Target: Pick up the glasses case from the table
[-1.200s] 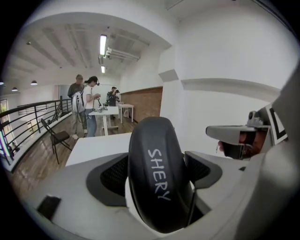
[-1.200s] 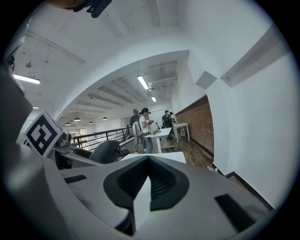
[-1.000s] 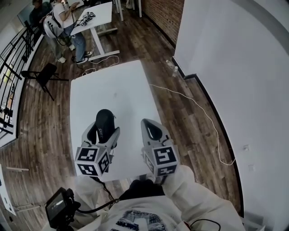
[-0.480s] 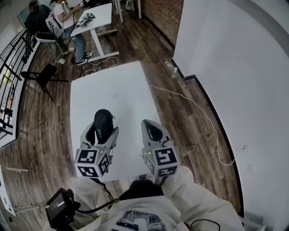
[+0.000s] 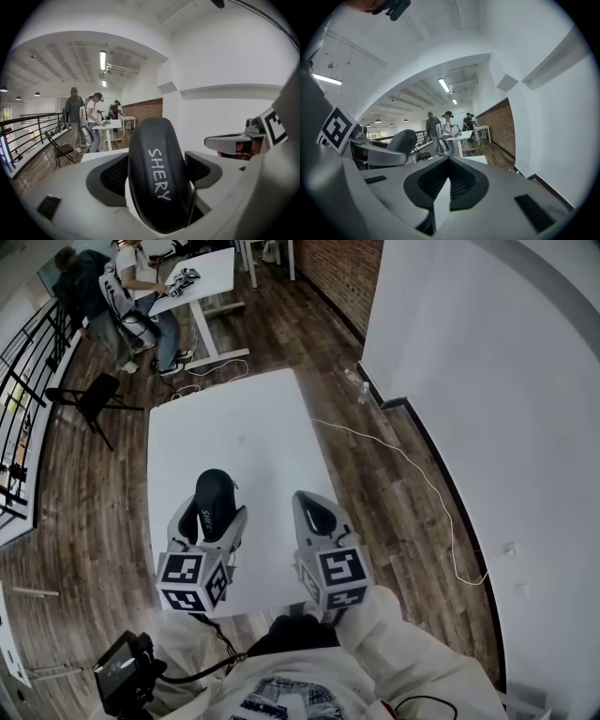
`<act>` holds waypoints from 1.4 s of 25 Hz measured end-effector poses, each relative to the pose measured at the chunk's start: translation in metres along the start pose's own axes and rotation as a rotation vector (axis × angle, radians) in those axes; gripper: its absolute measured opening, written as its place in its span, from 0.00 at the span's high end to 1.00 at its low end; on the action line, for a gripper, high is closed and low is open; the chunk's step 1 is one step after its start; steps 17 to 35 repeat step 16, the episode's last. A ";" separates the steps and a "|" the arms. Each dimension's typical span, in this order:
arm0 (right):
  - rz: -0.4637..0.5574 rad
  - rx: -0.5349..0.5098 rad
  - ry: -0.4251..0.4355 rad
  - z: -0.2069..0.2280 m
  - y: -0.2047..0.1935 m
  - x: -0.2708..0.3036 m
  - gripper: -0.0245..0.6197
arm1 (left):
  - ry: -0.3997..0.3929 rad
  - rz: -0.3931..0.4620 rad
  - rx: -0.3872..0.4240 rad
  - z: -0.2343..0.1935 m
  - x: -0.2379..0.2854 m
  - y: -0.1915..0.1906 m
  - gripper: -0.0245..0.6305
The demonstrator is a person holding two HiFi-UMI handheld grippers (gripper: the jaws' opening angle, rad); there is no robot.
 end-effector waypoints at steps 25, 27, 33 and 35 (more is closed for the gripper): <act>-0.004 0.023 -0.005 0.001 -0.006 -0.002 0.97 | -0.006 0.000 -0.003 0.002 -0.002 -0.006 0.37; -0.004 0.023 -0.005 0.001 -0.006 -0.002 0.97 | -0.006 0.000 -0.003 0.002 -0.002 -0.006 0.37; -0.004 0.023 -0.005 0.001 -0.006 -0.002 0.97 | -0.006 0.000 -0.003 0.002 -0.002 -0.006 0.37; -0.004 0.023 -0.005 0.001 -0.006 -0.002 0.97 | -0.006 0.000 -0.003 0.002 -0.002 -0.006 0.37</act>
Point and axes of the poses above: the fingertips, and each gripper's own axes: x forward along the fingers, z to its right, y out of its top, the point moved 7 cm from there along -x, backward along the fingers, and after that the axes turned 15 degrees about z, right-handed, at the moved point
